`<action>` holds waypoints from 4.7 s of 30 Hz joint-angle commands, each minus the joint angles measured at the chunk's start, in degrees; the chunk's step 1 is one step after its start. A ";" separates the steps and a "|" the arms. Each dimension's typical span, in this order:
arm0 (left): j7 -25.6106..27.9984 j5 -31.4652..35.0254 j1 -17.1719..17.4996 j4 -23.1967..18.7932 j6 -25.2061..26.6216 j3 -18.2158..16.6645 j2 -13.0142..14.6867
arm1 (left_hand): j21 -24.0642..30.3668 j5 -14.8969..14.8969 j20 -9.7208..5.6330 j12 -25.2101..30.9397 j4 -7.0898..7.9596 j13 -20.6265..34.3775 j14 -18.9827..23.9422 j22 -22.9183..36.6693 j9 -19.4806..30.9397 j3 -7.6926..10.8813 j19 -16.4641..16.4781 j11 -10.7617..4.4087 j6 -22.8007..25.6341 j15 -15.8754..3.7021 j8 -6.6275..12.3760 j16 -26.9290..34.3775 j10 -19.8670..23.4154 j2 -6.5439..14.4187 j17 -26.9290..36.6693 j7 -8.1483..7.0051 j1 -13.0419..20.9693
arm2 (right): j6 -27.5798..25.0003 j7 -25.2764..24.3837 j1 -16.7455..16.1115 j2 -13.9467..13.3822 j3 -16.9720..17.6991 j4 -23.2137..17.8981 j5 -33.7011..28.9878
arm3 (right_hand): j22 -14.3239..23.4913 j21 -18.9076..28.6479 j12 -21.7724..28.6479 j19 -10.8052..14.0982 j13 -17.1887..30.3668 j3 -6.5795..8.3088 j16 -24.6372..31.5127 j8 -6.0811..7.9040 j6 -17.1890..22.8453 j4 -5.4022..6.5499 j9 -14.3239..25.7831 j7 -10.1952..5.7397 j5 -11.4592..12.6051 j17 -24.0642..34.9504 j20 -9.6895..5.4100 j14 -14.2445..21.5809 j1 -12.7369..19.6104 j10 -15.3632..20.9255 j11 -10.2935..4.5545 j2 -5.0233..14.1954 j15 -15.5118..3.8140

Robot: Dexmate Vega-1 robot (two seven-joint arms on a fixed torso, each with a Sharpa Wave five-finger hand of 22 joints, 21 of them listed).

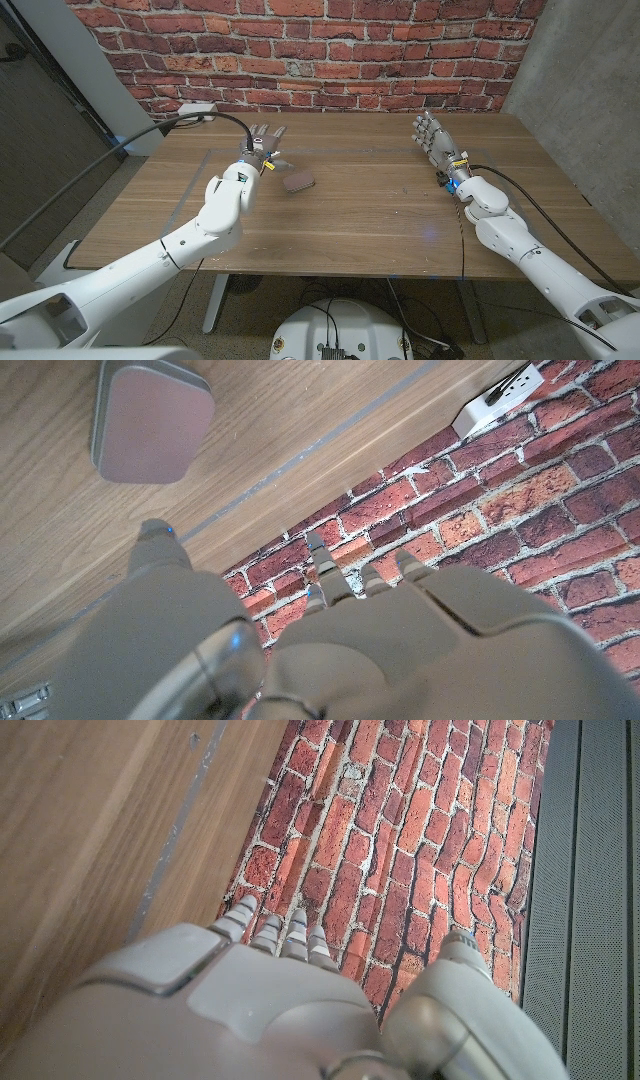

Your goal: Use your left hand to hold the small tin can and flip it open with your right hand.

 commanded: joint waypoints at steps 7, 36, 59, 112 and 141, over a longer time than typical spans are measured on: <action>-4.00 2.36 -0.62 1.93 -0.24 1.06 -1.75 | 0.17 0.36 0.78 0.33 -0.21 0.12 0.17 0.14 0.04 0.15 -0.18 -0.22 -0.07 -0.85 0.28 0.36 0.95 0.97 0.06 0.21 0.55 | -0.46 0.53 1.02 0.40 -0.20 0.87 0.21 | 0.21 -0.11 0.08 -0.54 0.11 -0.08 -0.10 -0.05 -0.49 0.15 0.33 -0.02 -0.14 0.17 0.50 -0.66 -0.31 -0.42 -0.21 0.27 0.12; -7.50 3.74 -3.16 5.62 -4.71 3.18 -3.27 | 0.26 -0.13 1.16 0.16 -0.36 0.24 0.58 0.18 0.00 0.25 -0.20 0.02 -0.64 -0.28 0.16 0.27 1.60 1.95 0.11 0.14 1.42 | -0.26 1.45 2.84 0.94 -0.19 3.46 0.37 | 0.21 -0.39 0.05 -1.61 0.12 -0.17 -0.20 -0.14 -0.90 -0.04 0.32 0.03 -0.10 0.15 2.57 -1.32 -0.29 -0.70 -0.67 0.68 1.40; -8.64 3.56 -3.69 6.52 -7.65 3.49 -3.02 | 0.34 -0.42 1.38 0.07 -0.35 0.32 1.09 0.20 -0.03 -0.03 0.00 -0.13 -0.36 -0.17 0.32 0.32 1.96 2.02 0.17 0.15 1.48 | -1.29 0.61 3.10 1.01 -0.04 3.21 0.58 | 0.22 -0.31 -0.63 -2.05 0.14 -0.35 -0.20 -0.26 -1.45 -0.15 0.33 -0.08 -0.11 0.17 3.13 -1.89 -0.43 -2.81 -0.42 0.81 1.47; -9.40 -0.87 -5.38 8.55 -13.01 4.02 -1.76 | 0.85 -0.51 0.92 0.99 -1.48 0.71 4.13 0.23 -0.08 0.87 1.92 -1.31 2.75 -1.70 1.26 0.88 5.99 4.05 0.22 -0.25 4.67 | -1.71 -0.45 3.07 1.03 -0.11 2.52 0.15 | 0.22 -0.15 -0.50 -2.44 0.15 -0.58 -0.09 -0.12 -1.53 -0.36 0.34 0.10 -0.11 0.17 2.88 -2.56 -0.56 -3.94 0.58 1.15 1.78; -9.16 -0.78 -4.46 8.83 -11.87 4.35 -2.73 | 1.20 -0.87 1.00 4.01 -2.58 1.96 9.63 0.25 -0.06 1.74 4.17 -1.42 5.88 -3.57 1.64 1.92 11.97 5.16 0.54 0.10 7.36 | -1.98 -0.38 1.82 0.34 0.49 1.06 0.96 | 0.22 -0.10 -0.32 -2.57 0.14 -0.64 -0.02 -0.08 -1.59 -0.49 0.34 0.04 -0.11 0.16 2.74 -2.62 -0.54 -3.95 0.84 1.40 1.78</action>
